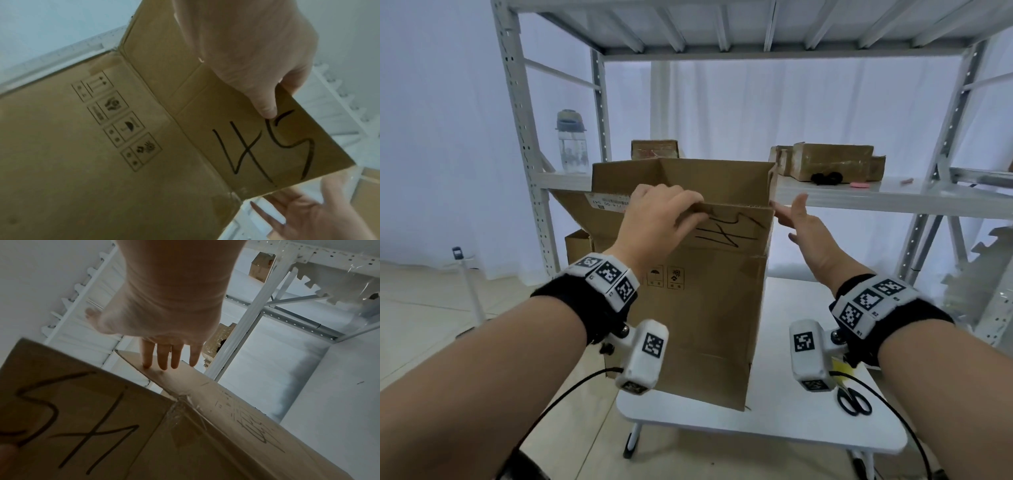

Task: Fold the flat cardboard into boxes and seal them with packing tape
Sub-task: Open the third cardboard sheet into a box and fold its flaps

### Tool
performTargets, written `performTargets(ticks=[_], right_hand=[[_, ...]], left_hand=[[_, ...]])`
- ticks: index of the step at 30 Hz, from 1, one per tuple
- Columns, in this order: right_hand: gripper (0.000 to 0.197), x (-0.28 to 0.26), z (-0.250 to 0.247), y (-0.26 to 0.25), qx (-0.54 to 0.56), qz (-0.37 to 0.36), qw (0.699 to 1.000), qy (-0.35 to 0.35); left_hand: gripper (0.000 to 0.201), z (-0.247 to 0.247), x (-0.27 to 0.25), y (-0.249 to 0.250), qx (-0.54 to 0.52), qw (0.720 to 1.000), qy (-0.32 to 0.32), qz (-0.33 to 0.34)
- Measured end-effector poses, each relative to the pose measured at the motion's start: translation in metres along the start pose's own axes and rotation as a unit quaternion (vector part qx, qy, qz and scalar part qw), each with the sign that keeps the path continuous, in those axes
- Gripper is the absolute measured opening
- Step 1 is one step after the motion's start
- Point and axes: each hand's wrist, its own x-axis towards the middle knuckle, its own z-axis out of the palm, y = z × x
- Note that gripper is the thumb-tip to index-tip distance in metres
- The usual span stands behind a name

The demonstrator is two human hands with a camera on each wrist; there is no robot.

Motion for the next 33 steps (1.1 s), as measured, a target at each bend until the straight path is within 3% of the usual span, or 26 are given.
performTargets(ticks=[4,10,12,15,17,19,20,22,24,26,30,32,33], right_hand=[[0.075,-0.003,0.009,-0.014,0.021,0.013,1.0,0.012],[0.063,0.005,0.035,-0.037,-0.038,-0.001,0.999,-0.01],[0.061,0.006,0.04,-0.041,-0.085,-0.01,0.996,0.002],[0.046,0.008,0.037,-0.043,-0.074,-0.033,0.996,0.038],[0.05,0.008,0.031,-0.044,-0.138,-0.084,0.985,0.062],[0.064,0.01,0.027,-0.046,-0.267,-0.157,0.947,0.09],[0.069,0.012,0.025,-0.048,-0.292,-0.181,0.933,0.103],[0.073,0.016,0.025,-0.049,-0.267,-0.183,0.939,0.116],[0.076,0.017,0.026,-0.048,-0.163,-0.132,0.974,0.09],[0.075,0.015,0.03,-0.044,-0.097,-0.093,0.99,0.053],[0.054,0.011,0.045,-0.038,-0.171,-0.114,0.978,-0.024],[0.031,0.009,0.054,-0.034,-0.228,-0.11,0.964,-0.086],[0.029,0.008,0.057,-0.032,-0.234,-0.098,0.96,-0.119]], left_hand=[[0.017,-0.004,-0.013,-0.005,0.011,0.998,-0.047,0.047],[0.02,-0.005,-0.025,0.006,-0.014,0.988,-0.154,0.027],[0.021,-0.007,-0.023,0.006,-0.048,0.986,-0.162,0.017],[0.016,-0.014,-0.022,-0.007,-0.073,0.99,-0.119,-0.01],[0.013,-0.018,-0.024,-0.016,-0.057,0.993,-0.097,-0.045],[0.021,-0.02,-0.025,-0.02,-0.041,0.992,-0.097,-0.063],[0.03,-0.02,-0.022,-0.02,-0.044,0.99,-0.1,-0.085],[0.048,-0.02,-0.013,-0.016,-0.074,0.982,-0.087,-0.149],[0.054,-0.019,-0.002,-0.01,-0.11,0.971,-0.046,-0.207],[0.051,-0.015,0.0,-0.007,-0.159,0.957,-0.002,-0.244],[0.04,-0.008,-0.012,-0.017,-0.256,0.924,0.016,-0.283],[0.039,-0.008,-0.016,-0.021,-0.27,0.918,0.013,-0.289],[0.04,-0.009,-0.016,-0.023,-0.278,0.916,0.014,-0.29]])
